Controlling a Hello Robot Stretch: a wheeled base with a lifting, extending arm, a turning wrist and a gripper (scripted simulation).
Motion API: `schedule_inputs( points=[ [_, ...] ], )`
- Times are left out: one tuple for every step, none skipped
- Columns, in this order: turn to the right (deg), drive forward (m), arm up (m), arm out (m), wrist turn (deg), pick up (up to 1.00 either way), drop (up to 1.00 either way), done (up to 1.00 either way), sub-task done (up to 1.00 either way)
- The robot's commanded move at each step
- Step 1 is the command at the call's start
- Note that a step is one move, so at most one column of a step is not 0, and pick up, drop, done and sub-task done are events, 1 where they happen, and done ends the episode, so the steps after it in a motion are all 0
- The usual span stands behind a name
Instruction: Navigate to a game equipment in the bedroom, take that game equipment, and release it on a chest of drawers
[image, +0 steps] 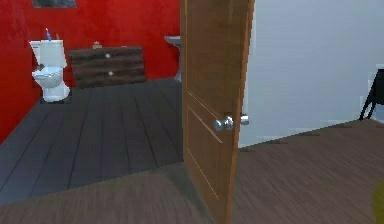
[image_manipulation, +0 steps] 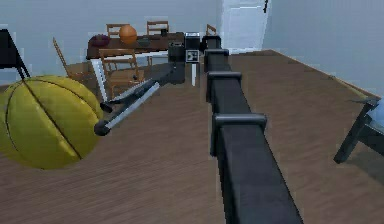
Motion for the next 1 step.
schedule_inputs(
  points=[
    [0.0,0.00,0.00,0.00,-24.0,0.00,0.00,0.00,0.00]
  ],
)
